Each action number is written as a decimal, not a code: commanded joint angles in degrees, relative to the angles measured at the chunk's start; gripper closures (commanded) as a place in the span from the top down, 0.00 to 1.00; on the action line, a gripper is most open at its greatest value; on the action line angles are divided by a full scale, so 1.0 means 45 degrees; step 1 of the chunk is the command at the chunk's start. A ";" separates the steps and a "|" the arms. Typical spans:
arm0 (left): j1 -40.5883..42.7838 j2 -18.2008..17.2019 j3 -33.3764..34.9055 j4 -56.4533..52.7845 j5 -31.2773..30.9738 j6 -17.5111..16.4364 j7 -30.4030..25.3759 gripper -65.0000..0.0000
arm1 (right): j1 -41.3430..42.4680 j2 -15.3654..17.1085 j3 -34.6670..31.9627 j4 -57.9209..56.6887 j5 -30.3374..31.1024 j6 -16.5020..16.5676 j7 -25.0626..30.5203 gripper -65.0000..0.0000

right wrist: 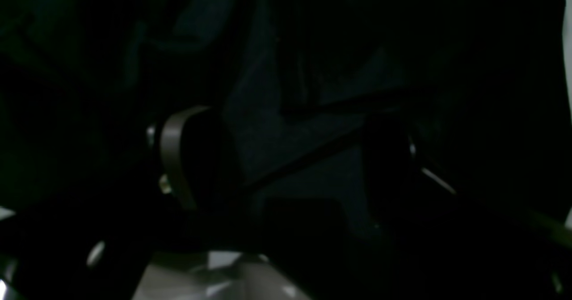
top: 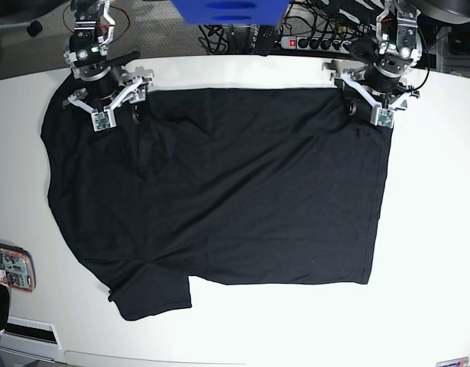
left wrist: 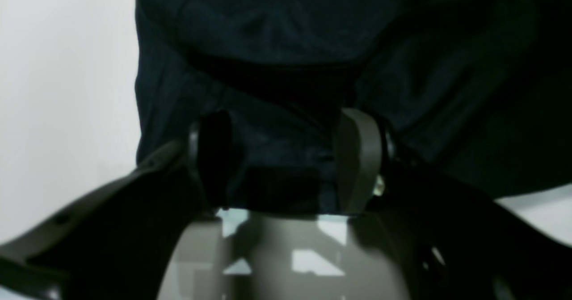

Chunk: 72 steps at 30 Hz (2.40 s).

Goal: Fold the T-shirt properly

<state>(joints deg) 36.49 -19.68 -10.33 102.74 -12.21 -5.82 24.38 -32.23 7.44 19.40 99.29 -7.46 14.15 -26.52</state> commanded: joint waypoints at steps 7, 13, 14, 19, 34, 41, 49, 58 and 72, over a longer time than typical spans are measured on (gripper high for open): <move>0.1298 -0.0090 -0.0567 0.0915 0.0437 0.0249 0.0863 0.55 | -0.0838 0.0485 0.0075 0.0550 -0.0695 -0.0107 -0.1110 0.75; 0.1317 -0.0090 -0.0587 0.0896 0.0437 0.0249 0.0863 0.55 | -0.0897 0.0485 0.0075 0.0725 -0.0695 -0.0107 -0.1227 0.75; 0.1317 -0.0090 -0.0587 0.0896 0.0437 0.0249 0.0863 0.55 | -0.1053 0.0544 0.0095 0.0725 -0.0695 -0.0107 -0.1403 0.75; 0.1356 -0.0090 -0.0587 0.0896 0.0456 0.0249 0.0863 0.55 | -0.1620 0.0563 0.0095 0.1077 -0.0695 -0.0107 -0.1578 0.75; 0.1493 -0.0090 -0.1251 0.1970 0.0495 0.0249 0.0960 0.55 | -0.1600 0.0544 0.0095 0.1272 -0.0676 -0.0107 -0.1598 0.75; 0.1102 -0.0090 -0.2189 0.2224 0.0456 0.0249 0.0980 0.55 | -0.1463 0.0485 0.0095 0.1448 -0.0676 -0.0107 -0.1598 0.75; 0.0790 -0.0090 -0.2189 0.3064 0.0437 0.0249 0.0980 0.55 | -0.0662 0.0466 0.0505 0.2503 -0.0695 -0.0107 -0.2047 0.75; 0.0067 -0.0110 -0.2267 0.3846 0.0456 0.0249 0.1195 0.55 | 0.0100 0.0016 0.1130 0.2894 -0.0715 -0.0107 -0.2379 0.76; -0.7435 -0.1087 -0.1368 0.3787 0.0437 0.0073 0.7349 0.55 | 0.2835 0.0036 -0.0316 0.2894 -0.0715 -0.0068 -0.2438 0.75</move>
<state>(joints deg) 3.55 -23.97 -16.49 119.02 -9.65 -5.13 58.50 -19.70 6.96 17.63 111.24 -10.72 14.11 -38.30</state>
